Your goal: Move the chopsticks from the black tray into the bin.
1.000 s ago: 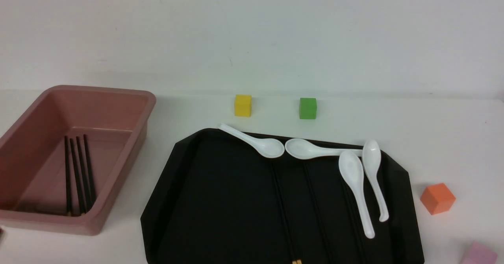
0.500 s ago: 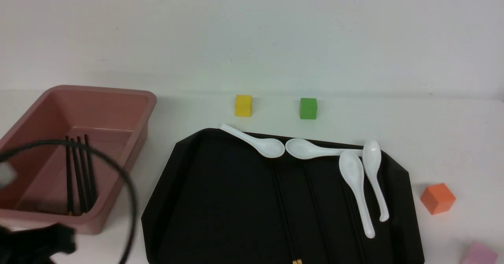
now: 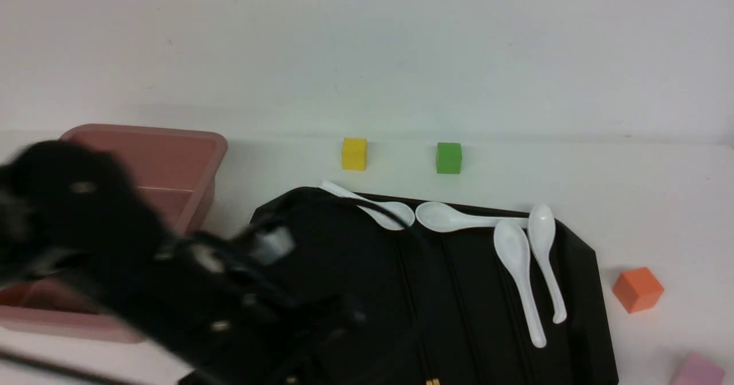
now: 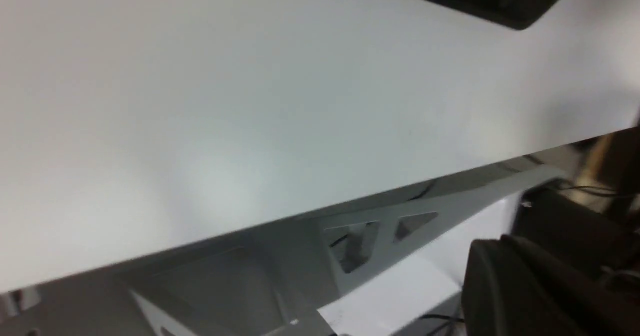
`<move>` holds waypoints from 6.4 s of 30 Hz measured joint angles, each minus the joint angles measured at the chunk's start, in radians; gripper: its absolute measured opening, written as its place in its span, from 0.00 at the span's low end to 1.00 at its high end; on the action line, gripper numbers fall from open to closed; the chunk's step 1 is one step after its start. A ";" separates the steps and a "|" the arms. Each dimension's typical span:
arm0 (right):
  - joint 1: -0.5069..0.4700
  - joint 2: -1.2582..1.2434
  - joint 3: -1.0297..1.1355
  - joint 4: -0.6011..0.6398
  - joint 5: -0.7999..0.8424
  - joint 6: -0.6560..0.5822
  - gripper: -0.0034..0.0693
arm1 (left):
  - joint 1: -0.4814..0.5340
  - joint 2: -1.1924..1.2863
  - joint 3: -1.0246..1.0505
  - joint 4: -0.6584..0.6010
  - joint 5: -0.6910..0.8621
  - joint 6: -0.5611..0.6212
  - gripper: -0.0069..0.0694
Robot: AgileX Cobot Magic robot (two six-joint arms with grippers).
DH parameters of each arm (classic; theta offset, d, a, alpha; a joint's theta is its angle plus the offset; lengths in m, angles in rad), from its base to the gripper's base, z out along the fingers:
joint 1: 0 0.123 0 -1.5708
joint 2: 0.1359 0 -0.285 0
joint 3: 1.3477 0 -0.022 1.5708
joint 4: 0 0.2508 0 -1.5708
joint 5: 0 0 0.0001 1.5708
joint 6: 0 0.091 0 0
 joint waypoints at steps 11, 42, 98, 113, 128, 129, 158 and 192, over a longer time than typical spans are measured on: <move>0.000 0.000 0.000 0.000 0.000 0.000 0.38 | -0.258 0.452 -0.462 0.652 -0.008 -0.515 0.20; 0.000 0.000 0.000 0.000 0.000 0.000 0.38 | -0.290 0.753 -0.713 0.682 0.096 -0.562 0.24; 0.000 0.000 0.000 0.000 0.000 0.000 0.38 | 0.540 0.090 -0.462 0.616 0.224 0.058 0.07; 0.000 0.000 0.000 0.000 0.000 0.000 0.38 | 0.540 -0.722 0.262 0.303 -0.148 0.280 0.07; 0.000 0.000 0.000 0.000 0.000 0.000 0.38 | 0.540 -1.120 0.592 0.176 -0.491 0.328 0.07; 0.000 0.000 0.000 0.000 0.000 0.000 0.38 | 0.540 -1.120 0.594 0.176 -0.490 0.328 0.07; 0.000 0.000 0.000 0.000 0.000 0.000 0.38 | 0.448 -1.418 0.966 0.571 -0.586 0.125 0.08; 0.000 0.000 0.000 0.000 0.000 0.000 0.38 | 0.448 -1.419 0.969 0.571 -0.559 0.122 0.09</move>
